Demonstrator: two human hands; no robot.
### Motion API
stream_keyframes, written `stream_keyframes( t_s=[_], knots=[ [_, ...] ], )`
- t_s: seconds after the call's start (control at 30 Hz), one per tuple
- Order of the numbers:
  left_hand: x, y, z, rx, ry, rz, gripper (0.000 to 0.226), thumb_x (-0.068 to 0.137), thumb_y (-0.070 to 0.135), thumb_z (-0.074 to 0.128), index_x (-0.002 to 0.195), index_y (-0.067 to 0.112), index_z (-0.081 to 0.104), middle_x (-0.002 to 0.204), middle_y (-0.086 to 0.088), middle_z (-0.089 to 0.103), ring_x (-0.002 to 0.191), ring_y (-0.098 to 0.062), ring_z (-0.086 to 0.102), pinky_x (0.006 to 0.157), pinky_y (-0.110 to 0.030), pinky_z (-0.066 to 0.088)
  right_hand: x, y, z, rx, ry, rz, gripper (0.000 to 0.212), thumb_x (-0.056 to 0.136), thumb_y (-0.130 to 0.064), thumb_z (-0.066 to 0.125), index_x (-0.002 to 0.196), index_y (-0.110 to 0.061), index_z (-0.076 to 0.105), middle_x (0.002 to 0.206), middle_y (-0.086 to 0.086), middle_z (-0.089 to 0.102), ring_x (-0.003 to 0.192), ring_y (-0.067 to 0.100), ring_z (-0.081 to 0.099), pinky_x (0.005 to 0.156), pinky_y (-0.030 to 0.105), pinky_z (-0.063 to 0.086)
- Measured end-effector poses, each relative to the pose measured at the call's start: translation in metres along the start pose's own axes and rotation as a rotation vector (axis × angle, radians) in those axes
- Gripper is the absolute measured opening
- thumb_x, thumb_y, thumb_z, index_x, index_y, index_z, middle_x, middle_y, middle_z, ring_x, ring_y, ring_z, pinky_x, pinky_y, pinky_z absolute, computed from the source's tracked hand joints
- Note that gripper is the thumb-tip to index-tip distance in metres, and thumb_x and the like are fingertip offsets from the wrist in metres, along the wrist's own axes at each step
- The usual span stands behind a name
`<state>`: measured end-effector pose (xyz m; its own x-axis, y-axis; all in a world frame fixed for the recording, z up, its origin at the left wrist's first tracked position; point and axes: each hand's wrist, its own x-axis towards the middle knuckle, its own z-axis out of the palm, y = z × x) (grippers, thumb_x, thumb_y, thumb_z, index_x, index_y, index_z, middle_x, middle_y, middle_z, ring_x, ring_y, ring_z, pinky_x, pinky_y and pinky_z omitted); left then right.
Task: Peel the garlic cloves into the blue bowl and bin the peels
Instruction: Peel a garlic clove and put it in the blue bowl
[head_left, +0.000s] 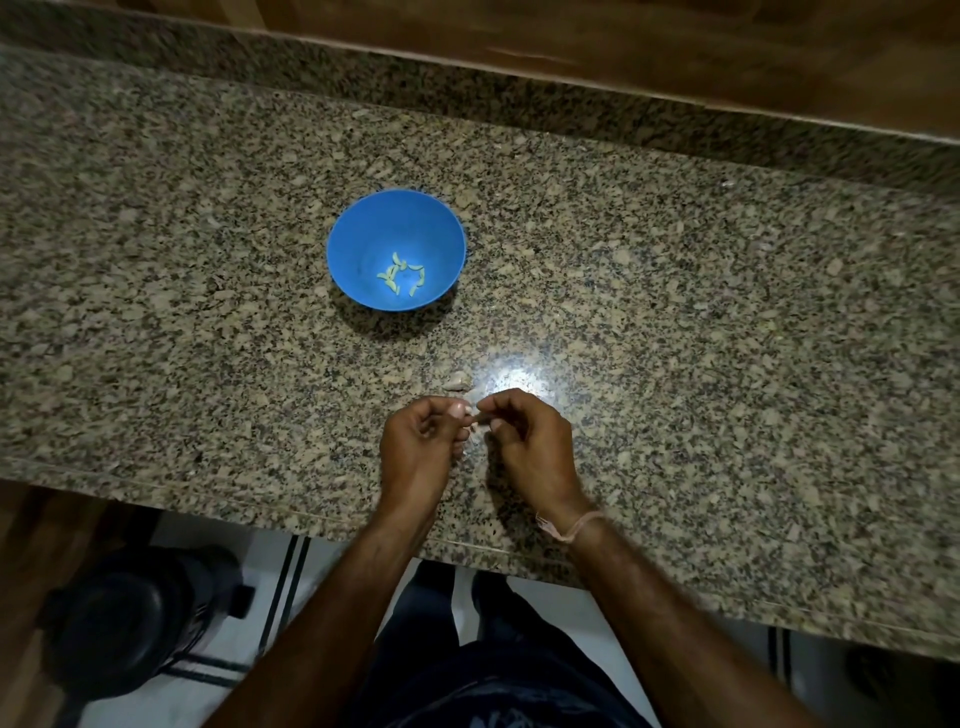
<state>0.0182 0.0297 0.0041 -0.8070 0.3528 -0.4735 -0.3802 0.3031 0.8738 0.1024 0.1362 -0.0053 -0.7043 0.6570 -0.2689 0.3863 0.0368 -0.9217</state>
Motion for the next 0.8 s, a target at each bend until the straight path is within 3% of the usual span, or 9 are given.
stream_keyframes(
  t_s=[0.2,0.27,0.33,0.47,0.53,0.67,0.73,0.8],
  knots=[
    [-0.002,0.002,0.001,-0.012,-0.008,0.011,0.006,0.096,0.014,0.071,0.092,0.013,0.075,0.079,-0.005,0.076,0.073,-0.015,0.07,0.066,-0.029,0.055,0.0,-0.005,0.003,0.199,-0.017,-0.006,0.005,0.094,-0.006,0.074,0.096,-0.01,0.075,0.089,0.003,0.077,0.087,0.023,0.075,0.082,0.042,0.064],
    [-0.003,0.002,-0.002,0.159,-0.002,0.115,0.012,0.098,0.021,0.07,0.087,0.016,0.073,0.076,0.0,0.073,0.07,-0.01,0.067,0.064,-0.022,0.052,0.0,-0.004,0.004,0.154,0.002,-0.016,0.004,0.094,-0.008,0.074,0.09,-0.01,0.075,0.086,0.002,0.077,0.084,0.022,0.075,0.08,0.044,0.063],
    [-0.005,0.004,-0.003,0.386,0.022,0.26,0.018,0.1,0.024,0.066,0.082,0.022,0.064,0.073,0.007,0.066,0.066,-0.003,0.06,0.059,-0.012,0.043,-0.001,-0.004,0.006,0.096,0.013,-0.021,0.01,0.095,-0.012,0.074,0.086,-0.009,0.073,0.081,0.001,0.075,0.081,0.021,0.073,0.076,0.042,0.062],
    [-0.004,0.006,-0.005,0.494,-0.034,0.443,0.021,0.102,0.011,0.056,0.082,0.016,0.051,0.073,0.005,0.054,0.068,-0.01,0.048,0.056,-0.019,0.033,-0.007,-0.01,0.009,0.054,-0.056,-0.02,0.024,0.103,-0.021,0.065,0.082,-0.009,0.066,0.071,-0.005,0.063,0.067,0.009,0.057,0.063,0.021,0.046],
    [0.0,0.006,-0.007,0.506,-0.1,0.483,0.02,0.105,0.013,0.05,0.085,0.014,0.049,0.077,0.003,0.052,0.071,-0.012,0.048,0.059,-0.02,0.033,-0.008,-0.015,0.011,0.116,-0.106,0.068,0.03,0.107,-0.021,0.057,0.08,-0.008,0.059,0.071,-0.004,0.054,0.066,0.008,0.049,0.061,0.018,0.04],
    [-0.001,0.002,-0.011,0.631,-0.139,0.633,0.017,0.108,0.027,0.039,0.093,0.022,0.043,0.087,0.006,0.045,0.076,-0.013,0.043,0.061,-0.014,0.03,-0.002,-0.025,0.014,0.4,-0.272,0.472,0.033,0.107,-0.018,0.048,0.074,-0.019,0.053,0.065,-0.003,0.043,0.059,0.012,0.038,0.054,0.027,0.031],
    [-0.002,0.002,-0.011,0.64,-0.139,0.598,0.018,0.109,0.026,0.037,0.091,0.023,0.042,0.085,0.007,0.044,0.075,-0.01,0.042,0.061,-0.013,0.029,-0.005,-0.023,0.02,0.29,-0.207,0.368,0.035,0.109,-0.019,0.047,0.074,-0.019,0.052,0.066,-0.004,0.045,0.06,0.011,0.039,0.055,0.027,0.032],
    [-0.003,0.009,-0.008,0.593,-0.183,0.455,0.026,0.11,0.023,0.039,0.084,0.023,0.043,0.077,0.008,0.047,0.068,-0.004,0.044,0.058,-0.016,0.031,-0.007,-0.015,0.024,0.035,-0.075,0.059,0.032,0.111,-0.02,0.046,0.079,-0.016,0.051,0.07,-0.007,0.047,0.063,0.005,0.04,0.057,0.02,0.032]
  ],
)
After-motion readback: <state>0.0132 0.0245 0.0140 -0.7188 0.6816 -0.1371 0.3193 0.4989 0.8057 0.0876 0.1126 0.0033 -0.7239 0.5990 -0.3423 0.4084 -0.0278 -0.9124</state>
